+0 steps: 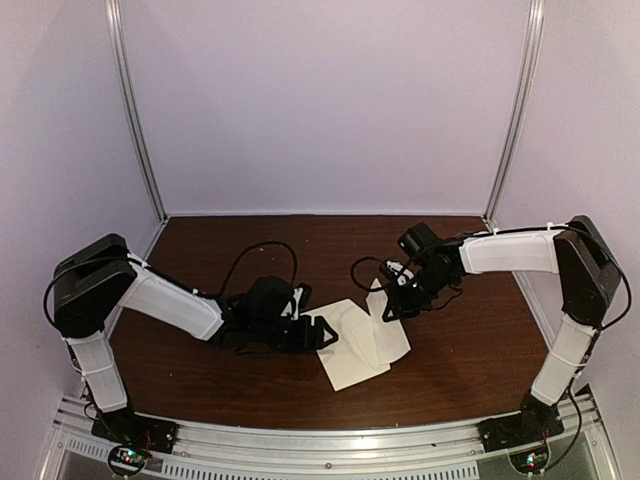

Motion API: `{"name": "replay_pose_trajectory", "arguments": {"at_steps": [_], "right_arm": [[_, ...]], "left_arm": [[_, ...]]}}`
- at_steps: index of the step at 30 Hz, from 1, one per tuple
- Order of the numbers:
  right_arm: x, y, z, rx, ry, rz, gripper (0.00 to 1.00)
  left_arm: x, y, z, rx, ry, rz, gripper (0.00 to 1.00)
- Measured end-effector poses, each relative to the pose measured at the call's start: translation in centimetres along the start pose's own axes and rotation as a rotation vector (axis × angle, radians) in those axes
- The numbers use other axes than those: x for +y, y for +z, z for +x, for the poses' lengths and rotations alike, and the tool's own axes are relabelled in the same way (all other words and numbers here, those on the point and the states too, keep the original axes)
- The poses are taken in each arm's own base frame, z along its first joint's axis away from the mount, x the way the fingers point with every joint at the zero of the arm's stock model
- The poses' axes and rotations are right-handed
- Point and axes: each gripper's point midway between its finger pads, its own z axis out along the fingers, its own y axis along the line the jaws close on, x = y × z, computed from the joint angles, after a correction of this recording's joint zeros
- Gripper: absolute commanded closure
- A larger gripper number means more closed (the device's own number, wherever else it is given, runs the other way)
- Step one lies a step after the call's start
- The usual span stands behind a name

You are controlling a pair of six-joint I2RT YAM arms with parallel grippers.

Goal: Place the letter into the envelope and seal it

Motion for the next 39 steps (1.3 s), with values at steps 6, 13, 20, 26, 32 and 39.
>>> {"name": "replay_pose_trajectory", "arguments": {"at_steps": [6,13,20,26,32,39], "right_arm": [[0.7,0.0,0.0,0.007,0.015,-0.04,1.0],[1.4,-1.4,-0.5,-0.031,0.032,-0.05,1.0],[3.3,-4.5,-2.0,-0.111,0.016,-0.087,1.0],[2.8,-2.9,-1.5,-0.066,0.029,-0.088,1.0],[1.8,-0.5,-0.7,0.005,0.031,-0.078,1.0],[1.3,0.9,-0.9,0.038,0.02,-0.065,1.0]], "left_arm": [[0.0,0.1,-0.1,0.0,0.005,0.001,0.2],[0.0,0.1,-0.1,-0.001,0.01,0.001,0.2],[0.0,0.1,-0.1,-0.001,0.015,0.001,0.2],[0.1,0.1,-0.3,-0.004,0.02,-0.001,0.2],[0.2,0.1,-0.4,-0.005,0.025,-0.002,0.2],[0.2,0.1,-0.4,-0.004,0.026,-0.002,0.2]]}}
